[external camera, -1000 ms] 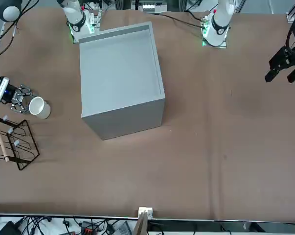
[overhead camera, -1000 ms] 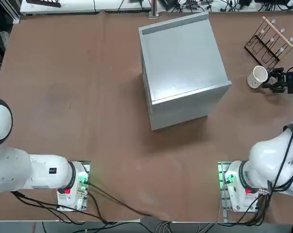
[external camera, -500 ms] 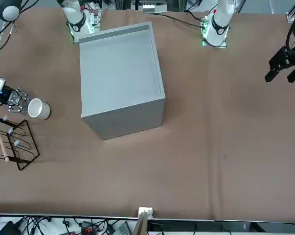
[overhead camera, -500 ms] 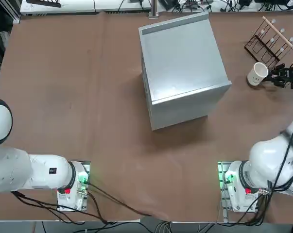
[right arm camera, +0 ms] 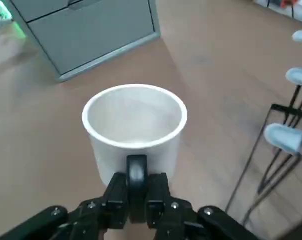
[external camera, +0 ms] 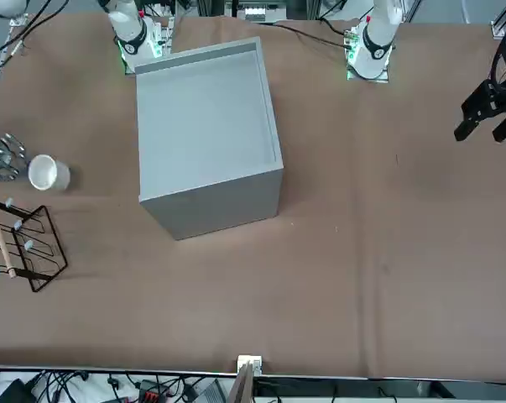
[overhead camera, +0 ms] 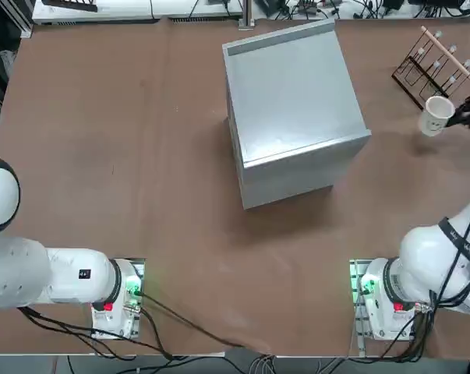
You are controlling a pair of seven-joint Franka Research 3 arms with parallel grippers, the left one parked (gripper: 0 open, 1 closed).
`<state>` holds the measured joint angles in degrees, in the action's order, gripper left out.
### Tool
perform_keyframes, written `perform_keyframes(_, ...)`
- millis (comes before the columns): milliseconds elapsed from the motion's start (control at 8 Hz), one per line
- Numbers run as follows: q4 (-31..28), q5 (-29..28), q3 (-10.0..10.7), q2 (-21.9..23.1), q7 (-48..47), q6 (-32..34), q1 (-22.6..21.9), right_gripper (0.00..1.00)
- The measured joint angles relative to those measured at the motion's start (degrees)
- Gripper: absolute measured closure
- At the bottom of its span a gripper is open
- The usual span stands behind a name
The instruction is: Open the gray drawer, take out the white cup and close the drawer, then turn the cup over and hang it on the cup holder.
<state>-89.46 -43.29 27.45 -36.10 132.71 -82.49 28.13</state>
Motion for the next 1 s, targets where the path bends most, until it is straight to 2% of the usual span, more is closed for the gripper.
perform_keyframes(250, 0.4, 10.5, 0.0, 8.2, -9.8, -2.3, -2.5, 0.81)
perform_keyframes(500, 0.4, 20.5, 0.0, 13.8, -21.4, -8.5, -9.3, 0.81)
perform_keyframes(750, 1.7, 29.0, -0.3, 16.1, -34.4, -12.6, -17.3, 0.81)
perform_keyframes(1000, 5.2, 38.1, -0.5, 16.3, -47.8, -13.8, -24.5, 0.81)
